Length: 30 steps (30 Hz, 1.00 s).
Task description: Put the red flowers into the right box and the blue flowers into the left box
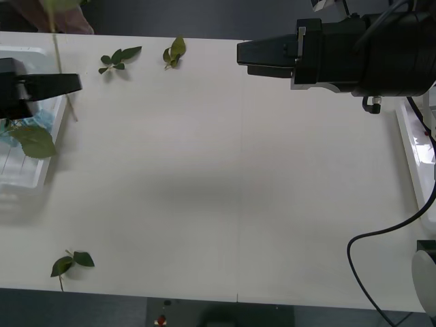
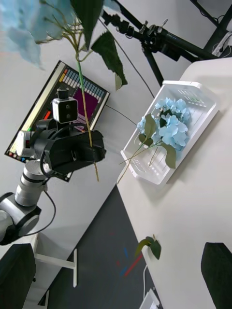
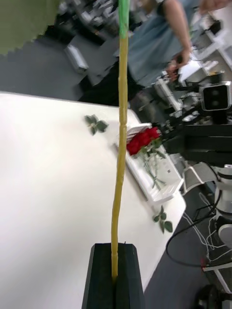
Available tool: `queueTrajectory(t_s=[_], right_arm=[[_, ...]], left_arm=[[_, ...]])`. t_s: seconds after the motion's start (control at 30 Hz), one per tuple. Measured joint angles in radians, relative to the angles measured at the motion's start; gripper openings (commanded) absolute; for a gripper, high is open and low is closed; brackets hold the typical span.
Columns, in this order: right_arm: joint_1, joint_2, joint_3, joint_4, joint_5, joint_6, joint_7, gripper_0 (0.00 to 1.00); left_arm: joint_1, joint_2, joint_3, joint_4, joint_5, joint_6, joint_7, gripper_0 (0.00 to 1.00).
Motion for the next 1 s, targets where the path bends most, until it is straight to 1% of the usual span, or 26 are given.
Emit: queueTrajectory(t_s=[0.07,0.2,0.3,0.43,0.57,0.77,0.93,1.0], right_arm=[[0.002,0.000,-0.001,0.000,0.000,0.000,0.000,1.00],[0.019,0.000,-0.013,0.000,0.001,-0.028,0.000,1.00],[0.033,-0.003,-0.029,-0.003,0.004,-0.067,0.000,1.00],[0.035,-0.036,-0.033,-0.020,0.057,-0.068,0.000,1.00],[0.035,-0.096,-0.030,-0.033,0.083,-0.067,0.013,1.00],[0.045,-0.196,-0.030,-0.033,0.083,-0.047,0.233,1.00],[0.082,-0.269,-0.030,-0.033,0.083,-0.019,0.310,1.00],[0.101,-0.291,-0.030,-0.033,0.083,-0.019,0.382,1.00]], left_arm=[[0.051,0.026,0.093,0.037,0.000,0.059,0.055,0.00],[0.135,0.068,0.248,0.157,-0.011,0.191,0.063,0.00],[0.170,0.101,0.297,0.274,-0.047,0.262,0.063,0.00],[0.180,0.132,0.300,0.391,-0.144,0.292,0.063,0.00],[0.180,0.134,0.287,0.440,-0.255,0.275,0.062,0.00],[0.180,0.134,0.196,0.479,-0.362,0.209,0.062,0.00],[0.180,0.134,0.147,0.549,-0.410,0.205,0.062,0.00],[0.180,0.134,0.131,0.566,-0.421,0.183,0.062,0.00]])
